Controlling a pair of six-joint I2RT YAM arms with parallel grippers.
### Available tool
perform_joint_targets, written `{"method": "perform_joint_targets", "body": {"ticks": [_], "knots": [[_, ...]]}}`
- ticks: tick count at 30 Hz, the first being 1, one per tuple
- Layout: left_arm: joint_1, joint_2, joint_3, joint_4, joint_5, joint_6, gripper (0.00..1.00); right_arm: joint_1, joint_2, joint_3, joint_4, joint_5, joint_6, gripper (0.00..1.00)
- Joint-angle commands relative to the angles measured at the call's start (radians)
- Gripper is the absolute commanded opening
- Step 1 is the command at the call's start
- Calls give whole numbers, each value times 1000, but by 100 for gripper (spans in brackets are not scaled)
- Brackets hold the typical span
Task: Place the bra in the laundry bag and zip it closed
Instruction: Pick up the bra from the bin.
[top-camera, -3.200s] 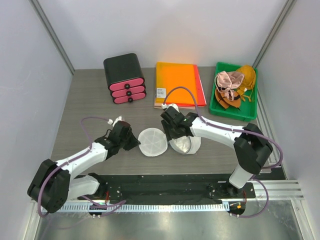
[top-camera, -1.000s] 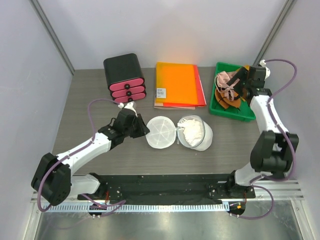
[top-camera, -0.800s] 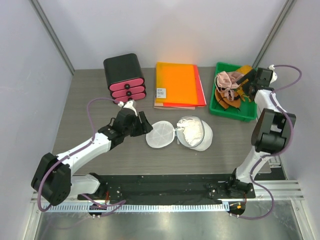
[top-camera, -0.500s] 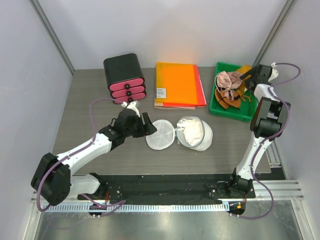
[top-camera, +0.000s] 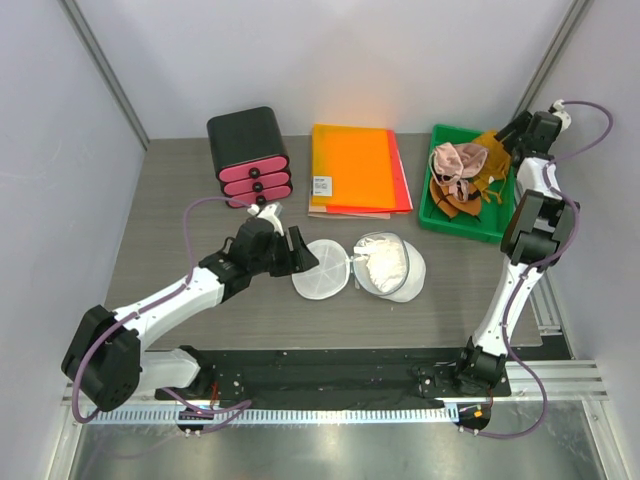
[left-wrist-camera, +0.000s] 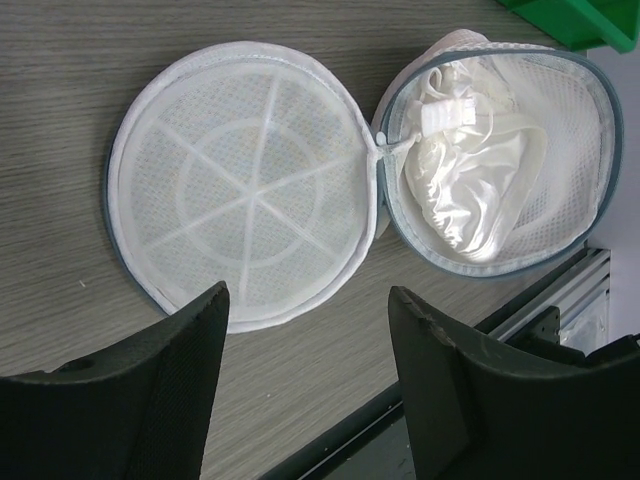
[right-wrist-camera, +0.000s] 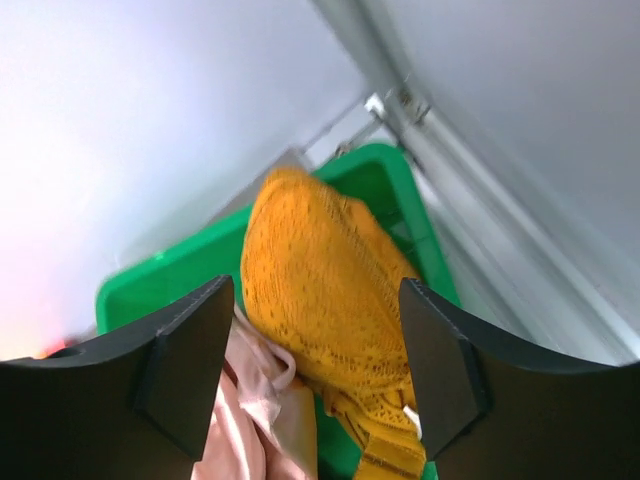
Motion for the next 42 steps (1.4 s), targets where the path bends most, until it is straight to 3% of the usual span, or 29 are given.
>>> {"method": "perform_joint_targets", "body": {"ticks": [1,8,10,17,21,24,26,33,36,39,40,42], "knots": [[-8,-13,13,49,30,-12,65,12,14,25,30,-136,-72,75],[-13,-30,16,48,32,-16,64,13,-24,-104,98,-204,-79,70],[-16,-31,17,49,30,-18,64,15,-18,-110,87,-225,-66,66],[-30,-48,22,37,32,-19,63,36,-19,-116,78,-213,-84,64],[-33,-59,24,31,21,-19,62,41,-44,-121,52,-185,-69,42],[-34,-50,31,29,21,-13,63,49,-68,-144,66,-172,-67,38],[-34,-40,34,29,22,-15,63,49,-65,-119,47,-179,-64,22],[-43,-21,45,46,22,-12,62,58,-97,-82,46,-241,8,16],[-43,-2,57,48,35,-7,62,70,-130,-87,15,-219,36,15],[-43,1,56,49,42,-6,62,76,-170,-104,-35,-183,43,9],[-43,-1,56,48,42,-4,63,79,-203,-108,-49,-157,30,2],[-43,-11,51,48,42,-5,62,85,-245,-105,-88,-91,16,1]]}}
